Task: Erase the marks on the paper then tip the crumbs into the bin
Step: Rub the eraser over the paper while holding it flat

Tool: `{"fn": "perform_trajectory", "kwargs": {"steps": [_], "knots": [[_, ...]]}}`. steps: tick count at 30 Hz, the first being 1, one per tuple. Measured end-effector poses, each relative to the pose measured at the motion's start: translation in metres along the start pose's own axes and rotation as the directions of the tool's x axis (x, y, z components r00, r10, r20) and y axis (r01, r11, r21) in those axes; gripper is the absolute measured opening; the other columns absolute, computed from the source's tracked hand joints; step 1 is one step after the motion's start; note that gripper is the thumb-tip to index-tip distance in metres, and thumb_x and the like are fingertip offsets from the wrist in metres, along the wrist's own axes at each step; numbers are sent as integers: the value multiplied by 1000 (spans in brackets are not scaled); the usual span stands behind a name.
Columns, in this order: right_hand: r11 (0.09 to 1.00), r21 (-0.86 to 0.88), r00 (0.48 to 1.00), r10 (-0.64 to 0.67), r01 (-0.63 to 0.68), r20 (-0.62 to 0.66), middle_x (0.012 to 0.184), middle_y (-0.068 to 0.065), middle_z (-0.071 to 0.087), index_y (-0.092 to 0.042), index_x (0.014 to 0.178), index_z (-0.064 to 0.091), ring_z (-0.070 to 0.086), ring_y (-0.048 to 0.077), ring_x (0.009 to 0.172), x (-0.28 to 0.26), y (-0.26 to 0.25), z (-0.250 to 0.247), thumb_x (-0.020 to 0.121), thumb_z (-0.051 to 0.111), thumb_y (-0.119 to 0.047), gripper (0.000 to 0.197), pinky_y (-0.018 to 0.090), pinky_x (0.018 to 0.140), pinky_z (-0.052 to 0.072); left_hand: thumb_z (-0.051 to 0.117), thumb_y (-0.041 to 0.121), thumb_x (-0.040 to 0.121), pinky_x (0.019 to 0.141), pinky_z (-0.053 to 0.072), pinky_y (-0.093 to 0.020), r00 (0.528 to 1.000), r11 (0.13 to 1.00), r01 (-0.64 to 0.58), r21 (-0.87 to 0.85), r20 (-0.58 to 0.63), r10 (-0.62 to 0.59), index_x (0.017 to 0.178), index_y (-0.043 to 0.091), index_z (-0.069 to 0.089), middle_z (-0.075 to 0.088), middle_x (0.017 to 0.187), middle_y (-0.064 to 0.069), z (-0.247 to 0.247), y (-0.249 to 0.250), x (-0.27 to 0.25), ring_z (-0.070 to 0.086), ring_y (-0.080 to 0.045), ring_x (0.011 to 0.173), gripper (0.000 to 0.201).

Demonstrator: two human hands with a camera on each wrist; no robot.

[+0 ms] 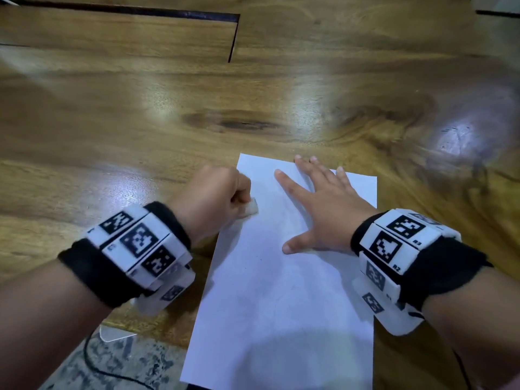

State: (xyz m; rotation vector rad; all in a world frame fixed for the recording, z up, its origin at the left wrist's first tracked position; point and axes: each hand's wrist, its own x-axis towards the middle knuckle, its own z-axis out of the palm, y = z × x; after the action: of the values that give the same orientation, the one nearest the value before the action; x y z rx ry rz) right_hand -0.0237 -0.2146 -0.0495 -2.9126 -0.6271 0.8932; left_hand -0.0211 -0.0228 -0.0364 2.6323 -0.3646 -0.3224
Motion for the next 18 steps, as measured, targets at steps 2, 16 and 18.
{"fn": "perform_trajectory", "kwargs": {"steps": [2, 16, 18], "knots": [[1000, 2, 1000, 0, 0, 3, 152, 2, -32, -38, 145, -19, -27, 21, 142, 0, 0, 0, 64, 61, -74, 119, 50, 116, -10, 73, 17, 70, 50, 33, -16, 994, 997, -75, -32, 83, 77, 59, 9, 61, 57, 56, 5, 4, -5, -24, 48, -4, 54, 18], [1000, 1, 1000, 5, -5, 17, 152, 0, -34, -38, 144, -20, -29, 20, 141, -1, -1, -1, 65, 60, -73, 119, 49, 117, -10, 73, 24, 70, 55, 33, -15, 994, 996, -63, -61, 83, 68, 60, 14, 52, 49, 56, 8, 6, -17, -48, 43, -2, 53, 25], [1000, -3, 1000, 5, -4, 19, 152, 1, -34, -38, 145, -20, -29, 21, 141, -2, -1, -2, 65, 60, -73, 119, 50, 116, -10, 72, 34, 70, 54, 34, -16, 966, 998, -39, -57, 254, 52, 65, 17, 52, 51, 54, 5, 4, -21, -59, 47, -6, 57, 27]]}}
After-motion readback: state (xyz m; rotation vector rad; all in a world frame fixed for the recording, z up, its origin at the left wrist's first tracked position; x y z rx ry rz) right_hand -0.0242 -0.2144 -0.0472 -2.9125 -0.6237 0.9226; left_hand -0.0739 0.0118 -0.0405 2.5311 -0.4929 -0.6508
